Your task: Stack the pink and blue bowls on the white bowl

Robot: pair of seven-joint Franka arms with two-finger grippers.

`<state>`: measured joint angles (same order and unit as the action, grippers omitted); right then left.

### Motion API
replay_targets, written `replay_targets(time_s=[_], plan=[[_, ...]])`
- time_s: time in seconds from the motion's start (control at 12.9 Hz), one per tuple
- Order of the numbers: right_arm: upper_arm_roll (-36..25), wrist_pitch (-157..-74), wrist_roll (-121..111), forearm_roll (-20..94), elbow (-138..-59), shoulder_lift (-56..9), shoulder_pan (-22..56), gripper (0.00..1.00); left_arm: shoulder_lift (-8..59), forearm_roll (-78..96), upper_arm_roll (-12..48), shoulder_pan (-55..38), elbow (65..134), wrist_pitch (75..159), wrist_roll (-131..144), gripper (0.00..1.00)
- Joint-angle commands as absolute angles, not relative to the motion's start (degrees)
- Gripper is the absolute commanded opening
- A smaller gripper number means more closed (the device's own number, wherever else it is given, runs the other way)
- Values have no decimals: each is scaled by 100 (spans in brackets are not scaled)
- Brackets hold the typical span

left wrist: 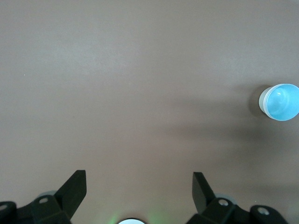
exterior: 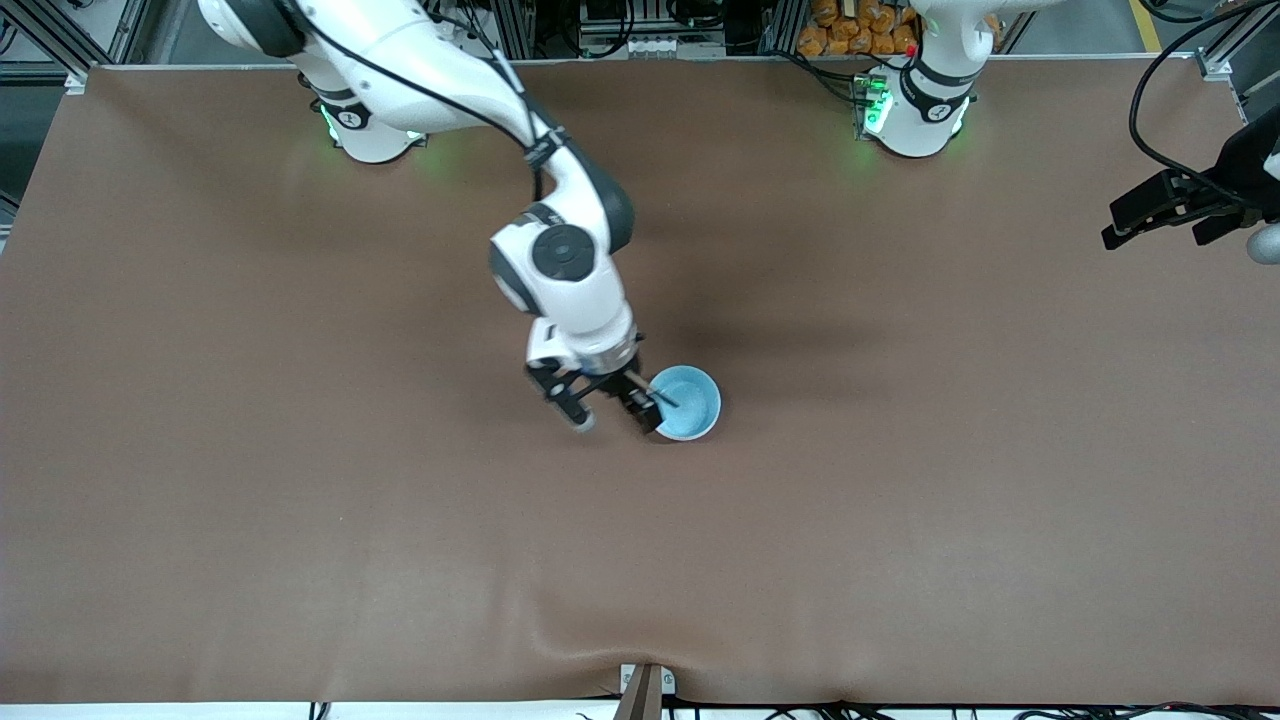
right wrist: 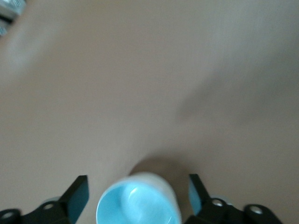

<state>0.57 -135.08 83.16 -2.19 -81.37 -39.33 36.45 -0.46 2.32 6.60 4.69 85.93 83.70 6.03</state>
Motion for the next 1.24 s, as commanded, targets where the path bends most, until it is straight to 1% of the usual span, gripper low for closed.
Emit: replay_targets(time_s=[0.0, 0.15, 0.39, 0.7, 0.93, 1.16], plan=[[158, -12817, 6957, -273, -8279, -3385, 2982, 100, -97, 264, 686, 519, 8640, 8394, 536, 100], [176, -12316, 5833, -220, -8402, -3078, 2490, 100, -88, 255, 694, 501, 8640, 8385, 536, 100], [185, -11901, 4251, -27, -8910, -2481, 1743, 100, -79, 246, 721, 448, 8648, 8341, 554, 100], [176, -11191, 2009, 141, -9684, -1470, 697, 100, -35, -289, 1036, 448, 8657, 8341, 633, 100], [176, -10593, 663, 158, -9747, -959, -68, 100, -53, -203, 1002, 527, 8666, 8341, 536, 100], [193, -10135, -182, 158, -9747, -520, -570, 100, -114, -211, 993, 519, 8710, 8332, 527, 100]])
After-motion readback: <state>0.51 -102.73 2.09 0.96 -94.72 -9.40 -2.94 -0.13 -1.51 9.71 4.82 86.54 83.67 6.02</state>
